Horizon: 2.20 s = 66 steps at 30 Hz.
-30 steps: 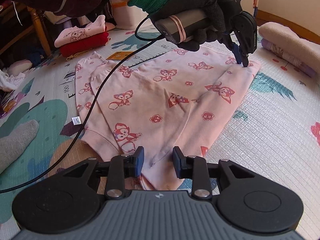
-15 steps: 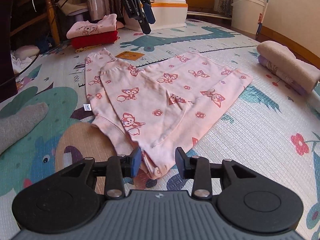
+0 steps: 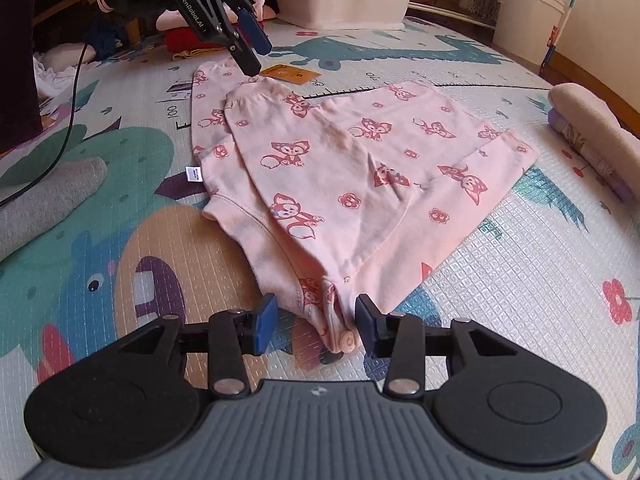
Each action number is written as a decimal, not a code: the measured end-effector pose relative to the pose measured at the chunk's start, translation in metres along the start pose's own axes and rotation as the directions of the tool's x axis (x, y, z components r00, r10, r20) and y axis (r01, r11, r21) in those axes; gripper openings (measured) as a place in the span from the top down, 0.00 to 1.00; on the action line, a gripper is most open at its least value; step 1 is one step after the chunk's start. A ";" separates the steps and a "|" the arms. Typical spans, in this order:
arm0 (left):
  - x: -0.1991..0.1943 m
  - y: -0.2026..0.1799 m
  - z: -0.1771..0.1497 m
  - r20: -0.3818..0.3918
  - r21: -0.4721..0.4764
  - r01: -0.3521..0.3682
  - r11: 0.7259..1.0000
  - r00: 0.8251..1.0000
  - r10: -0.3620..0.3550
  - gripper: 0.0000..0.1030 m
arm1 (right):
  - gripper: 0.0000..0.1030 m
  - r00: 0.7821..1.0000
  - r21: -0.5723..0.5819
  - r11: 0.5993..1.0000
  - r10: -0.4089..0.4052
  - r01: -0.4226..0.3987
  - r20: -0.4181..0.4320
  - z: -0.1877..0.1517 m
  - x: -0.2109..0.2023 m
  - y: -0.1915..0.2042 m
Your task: Fold clothes
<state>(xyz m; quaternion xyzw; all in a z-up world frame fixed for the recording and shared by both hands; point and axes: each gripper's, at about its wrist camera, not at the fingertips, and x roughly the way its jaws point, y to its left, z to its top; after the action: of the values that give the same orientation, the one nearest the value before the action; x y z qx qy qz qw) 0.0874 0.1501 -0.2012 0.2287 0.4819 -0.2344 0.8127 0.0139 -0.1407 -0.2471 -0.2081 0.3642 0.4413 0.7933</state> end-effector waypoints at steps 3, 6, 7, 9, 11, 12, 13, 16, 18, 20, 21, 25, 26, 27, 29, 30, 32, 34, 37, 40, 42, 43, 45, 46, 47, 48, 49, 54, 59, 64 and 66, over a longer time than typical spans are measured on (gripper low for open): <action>0.003 -0.008 -0.018 -0.011 0.117 -0.004 0.993 1.000 0.005 0.54 | 0.58 1.000 0.000 1.000 0.005 -0.005 0.009 0.000 0.001 0.000; 0.008 -0.014 -0.035 -0.026 0.201 -0.023 0.979 0.999 0.029 0.54 | 0.60 1.000 -0.001 1.000 0.011 -0.011 0.018 0.000 0.001 0.001; 0.011 -0.015 -0.040 -0.034 0.227 -0.044 0.973 0.998 0.053 0.54 | 0.60 1.000 -0.001 1.000 0.012 -0.012 0.021 0.000 0.002 0.001; 0.018 -0.018 -0.049 -0.036 0.309 -0.098 0.946 0.993 0.114 0.56 | 0.61 1.000 -0.001 1.000 0.016 -0.016 0.026 0.000 0.002 0.001; 0.023 -0.021 -0.060 -0.047 0.426 -0.122 0.897 0.987 0.157 0.66 | 0.60 1.000 -0.006 1.000 0.007 -0.006 0.009 -0.001 0.007 0.003; 0.024 -0.021 -0.063 -0.046 0.453 -0.131 0.882 0.984 0.170 0.67 | 0.60 1.000 -0.008 1.000 0.002 -0.002 -0.001 -0.002 0.009 0.004; 0.023 -0.019 -0.065 -0.037 0.466 -0.142 0.873 0.983 0.179 0.69 | 0.60 1.000 -0.004 1.000 0.003 -0.003 -0.001 -0.002 0.009 0.004; 0.020 -0.020 -0.067 -0.004 0.503 -0.146 0.852 0.985 0.171 0.71 | 0.60 1.000 0.007 1.000 0.006 -0.006 0.001 -0.004 0.009 0.002; 0.021 -0.025 -0.070 0.011 0.566 -0.155 0.810 0.983 0.181 0.73 | 0.60 1.000 0.015 1.000 0.009 -0.009 0.002 -0.004 0.009 0.001; 0.024 -0.031 -0.073 0.014 0.624 -0.150 0.767 0.983 0.181 0.76 | 0.59 1.000 0.022 1.000 0.011 -0.011 0.004 -0.005 0.009 0.000; 0.025 -0.034 -0.075 0.015 0.652 -0.147 0.744 0.984 0.180 0.76 | 0.59 1.000 0.026 1.000 0.012 -0.013 0.004 -0.006 0.009 -0.001; 0.032 -0.040 -0.079 0.025 0.728 -0.156 0.667 0.979 0.202 0.77 | 0.59 1.000 0.041 0.999 0.017 -0.018 0.007 -0.007 0.010 -0.003; 0.034 -0.042 -0.081 0.024 0.749 -0.153 0.644 0.978 0.205 0.77 | 0.59 1.000 0.045 0.999 0.018 -0.019 0.007 -0.008 0.010 -0.004; 0.036 -0.043 -0.083 0.017 0.775 -0.143 0.616 0.979 0.205 0.77 | 0.59 1.000 0.045 0.999 0.019 -0.019 0.008 -0.008 0.010 -0.004; 0.040 -0.045 -0.086 0.016 0.804 -0.139 0.578 0.977 0.211 0.78 | 0.59 1.000 0.046 0.999 0.020 -0.021 0.011 -0.008 0.009 -0.004; 0.041 -0.046 -0.086 0.015 0.810 -0.136 0.570 0.977 0.212 0.78 | 0.59 1.000 0.047 0.999 0.021 -0.022 0.012 -0.008 0.010 -0.004; 0.042 -0.047 -0.084 0.004 0.822 -0.125 0.556 0.977 0.214 0.79 | 0.59 1.000 0.047 0.999 0.023 -0.023 0.014 -0.008 0.010 -0.005; 0.044 -0.049 -0.082 -0.020 0.826 -0.106 0.553 0.976 0.216 0.82 | 0.59 1.000 0.048 0.999 0.023 -0.024 0.017 -0.009 0.010 -0.005; 0.046 -0.051 -0.079 -0.047 0.821 -0.090 0.564 0.973 0.225 0.97 | 0.59 0.999 0.048 0.999 0.025 -0.026 0.021 -0.009 0.010 -0.005; 0.045 -0.053 -0.079 -0.044 0.813 -0.103 0.573 0.970 0.238 0.99 | 0.59 0.999 0.049 0.998 0.028 -0.029 0.025 -0.010 0.009 -0.005; 0.042 -0.053 -0.077 -0.044 0.808 -0.108 0.580 0.969 0.242 0.99 | 0.59 0.999 0.048 0.998 0.029 -0.030 0.030 -0.010 0.009 -0.006; 0.038 -0.053 -0.074 -0.042 0.805 -0.112 0.583 0.969 0.243 0.99 | 0.59 0.999 0.047 0.998 0.030 -0.031 0.031 -0.011 0.009 -0.006; 0.030 -0.053 -0.068 -0.036 0.800 -0.119 0.589 0.969 0.244 0.99 | 0.59 0.999 0.045 0.998 0.031 -0.032 0.034 -0.011 0.009 -0.006; 0.024 -0.052 -0.063 -0.026 0.790 -0.132 0.599 0.968 0.248 0.99 | 0.59 0.999 0.044 0.998 0.031 -0.033 0.036 -0.011 0.009 -0.006; 0.018 -0.050 -0.055 -0.010 0.776 -0.153 0.612 0.967 0.254 0.99 | 0.59 0.999 0.044 0.998 0.031 -0.033 0.038 -0.011 0.009 -0.007; 0.012 -0.049 -0.048 0.007 0.761 -0.174 0.625 0.966 0.260 1.00 | 0.59 0.999 0.046 0.998 0.031 -0.033 0.039 -0.011 0.008 -0.006; 0.006 -0.047 -0.039 0.028 0.747 -0.197 0.635 0.963 0.266 1.00 | 0.59 0.999 0.047 0.998 0.030 -0.032 0.041 -0.011 0.008 -0.006; -0.002 -0.041 0.008 0.122 0.691 -0.283 0.665 0.953 0.278 1.00 | 0.59 0.998 0.089 0.995 0.041 -0.046 0.052 -0.011 0.006 -0.010; 0.008 -0.041 0.052 0.198 0.691 -0.331 0.643 0.942 0.272 1.00 | 0.59 0.997 0.133 0.990 0.040 -0.049 0.071 -0.012 0.002 -0.013; 0.022 -0.041 0.092 0.237 0.682 -0.352 0.641 0.935 0.262 1.00 | 0.59 0.995 0.148 0.986 0.060 -0.071 0.078 -0.013 0.000 -0.014; 0.028 -0.040 0.106 0.243 0.675 -0.357 0.646 0.934 0.262 1.00 | 0.59 0.995 0.163 0.983 0.068 -0.080 0.079 -0.014 0.001 -0.015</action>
<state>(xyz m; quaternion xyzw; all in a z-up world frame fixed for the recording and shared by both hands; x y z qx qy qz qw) 0.1470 0.0506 -0.1867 0.5872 0.2570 -0.2726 0.7175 0.0218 -0.1573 -0.2563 -0.1113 0.3778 0.4460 0.8037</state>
